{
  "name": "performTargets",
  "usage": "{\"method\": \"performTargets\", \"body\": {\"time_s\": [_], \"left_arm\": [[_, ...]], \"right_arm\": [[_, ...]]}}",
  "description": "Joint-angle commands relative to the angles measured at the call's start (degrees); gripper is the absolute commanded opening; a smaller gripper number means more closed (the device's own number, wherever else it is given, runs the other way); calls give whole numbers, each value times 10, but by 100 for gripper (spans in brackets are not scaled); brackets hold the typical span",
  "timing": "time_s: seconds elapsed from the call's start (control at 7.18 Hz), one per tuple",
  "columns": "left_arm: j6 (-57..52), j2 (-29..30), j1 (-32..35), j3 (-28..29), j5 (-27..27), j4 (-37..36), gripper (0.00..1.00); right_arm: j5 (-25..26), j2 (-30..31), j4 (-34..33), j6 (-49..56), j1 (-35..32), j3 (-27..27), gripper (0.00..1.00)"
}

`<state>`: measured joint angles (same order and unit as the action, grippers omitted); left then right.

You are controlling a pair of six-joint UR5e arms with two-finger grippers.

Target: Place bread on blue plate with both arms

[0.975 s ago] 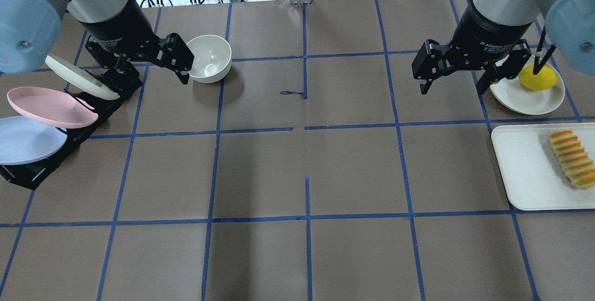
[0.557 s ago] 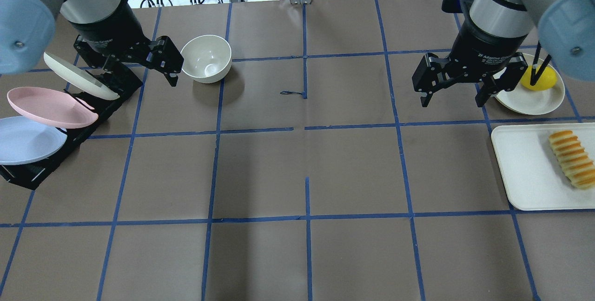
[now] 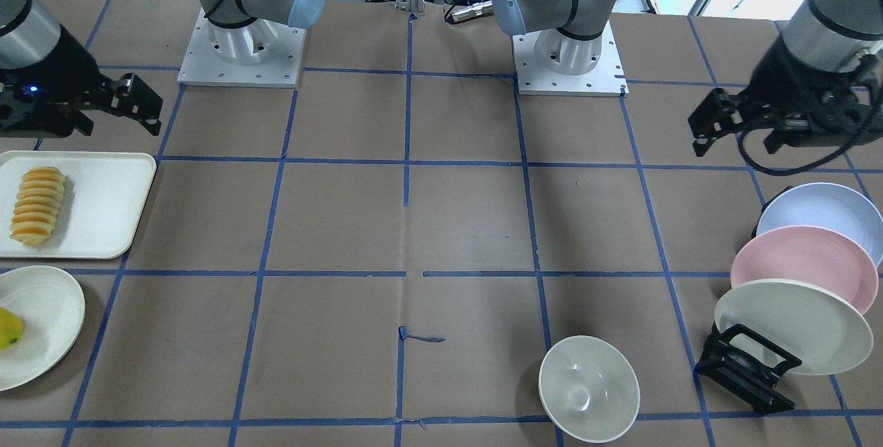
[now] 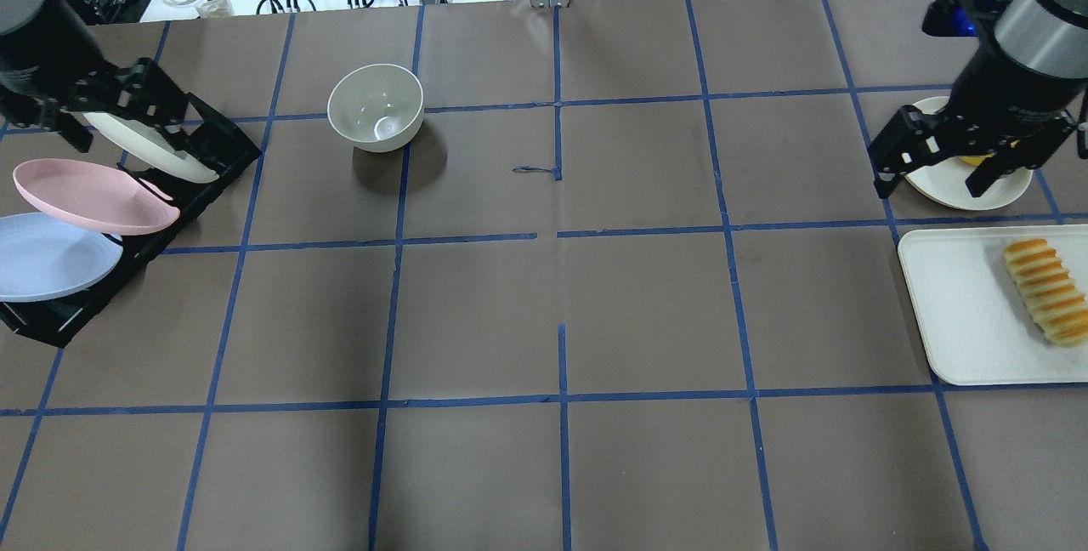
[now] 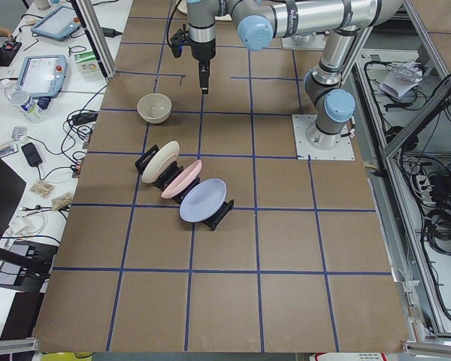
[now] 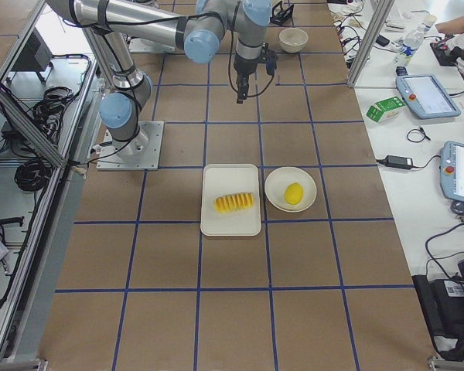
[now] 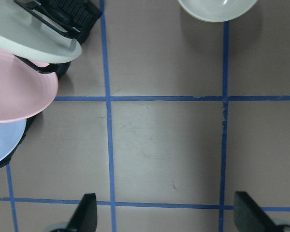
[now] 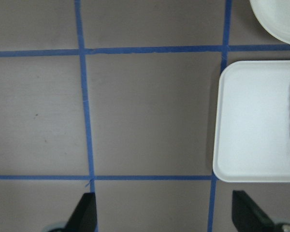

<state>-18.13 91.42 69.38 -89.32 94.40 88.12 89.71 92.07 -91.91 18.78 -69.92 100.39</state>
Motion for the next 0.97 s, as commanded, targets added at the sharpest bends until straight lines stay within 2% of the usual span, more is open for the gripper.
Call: {"method": "performTargets", "body": {"time_s": [0.0, 0.14, 0.28, 0.42, 0.7, 0.84], "left_arm": [[-33, 14, -133, -1, 4, -23, 100], [-24, 29, -180, -2, 4, -30, 100], [-14, 58, -211, -1, 2, -41, 100], [-10, 89, -237, -1, 0, -91, 100], [-7, 157, -260, -1, 4, -189, 100], [4, 175, -264, -1, 5, -195, 100]], "right_arm": [[50, -36, -141, 86, 78, 51, 100], [79, -73, -208, 100, 107, 63, 100], [91, -109, -229, 125, 139, 65, 100], [85, -140, -260, 163, 176, 65, 100], [86, -204, -333, 219, 207, 65, 100], [85, -226, -339, 224, 225, 66, 100]]}}
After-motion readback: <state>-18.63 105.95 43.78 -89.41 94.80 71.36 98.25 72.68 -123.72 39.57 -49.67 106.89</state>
